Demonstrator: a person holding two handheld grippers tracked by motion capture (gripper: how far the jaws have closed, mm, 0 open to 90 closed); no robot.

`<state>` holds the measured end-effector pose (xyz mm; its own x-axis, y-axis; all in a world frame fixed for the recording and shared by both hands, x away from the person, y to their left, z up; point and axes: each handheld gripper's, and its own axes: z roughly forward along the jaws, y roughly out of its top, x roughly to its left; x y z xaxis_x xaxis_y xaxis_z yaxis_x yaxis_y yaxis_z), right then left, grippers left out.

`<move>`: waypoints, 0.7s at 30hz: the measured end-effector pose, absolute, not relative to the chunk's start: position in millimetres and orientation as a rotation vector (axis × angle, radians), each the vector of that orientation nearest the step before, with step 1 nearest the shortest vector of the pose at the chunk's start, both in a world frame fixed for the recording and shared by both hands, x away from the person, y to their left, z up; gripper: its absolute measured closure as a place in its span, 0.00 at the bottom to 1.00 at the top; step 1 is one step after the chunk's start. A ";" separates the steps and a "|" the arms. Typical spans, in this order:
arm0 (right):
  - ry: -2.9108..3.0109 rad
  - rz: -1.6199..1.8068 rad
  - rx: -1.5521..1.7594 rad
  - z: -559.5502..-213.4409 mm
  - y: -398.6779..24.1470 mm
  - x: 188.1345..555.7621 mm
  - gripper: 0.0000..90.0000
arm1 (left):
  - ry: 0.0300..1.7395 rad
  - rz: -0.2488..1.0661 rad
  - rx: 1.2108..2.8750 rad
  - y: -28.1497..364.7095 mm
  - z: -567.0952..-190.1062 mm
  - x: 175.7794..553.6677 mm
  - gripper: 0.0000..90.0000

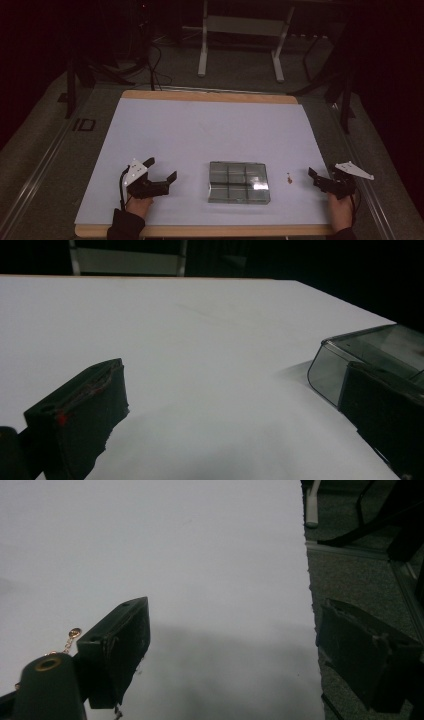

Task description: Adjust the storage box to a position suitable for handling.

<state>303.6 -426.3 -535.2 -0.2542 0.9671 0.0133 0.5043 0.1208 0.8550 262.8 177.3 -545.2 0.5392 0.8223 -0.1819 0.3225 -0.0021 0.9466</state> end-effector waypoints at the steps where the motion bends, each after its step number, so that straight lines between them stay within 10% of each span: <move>1: 1.825 1.047 1.423 -535.1 -426.4 303.0 0.16 | 0.999 0.515 1.578 177.9 -545.2 262.8 0.01; 21: 2.004 1.167 1.342 -527.6 -427.7 311.6 0.19 | 0.968 0.307 1.711 179.0 -541.6 277.9 0.01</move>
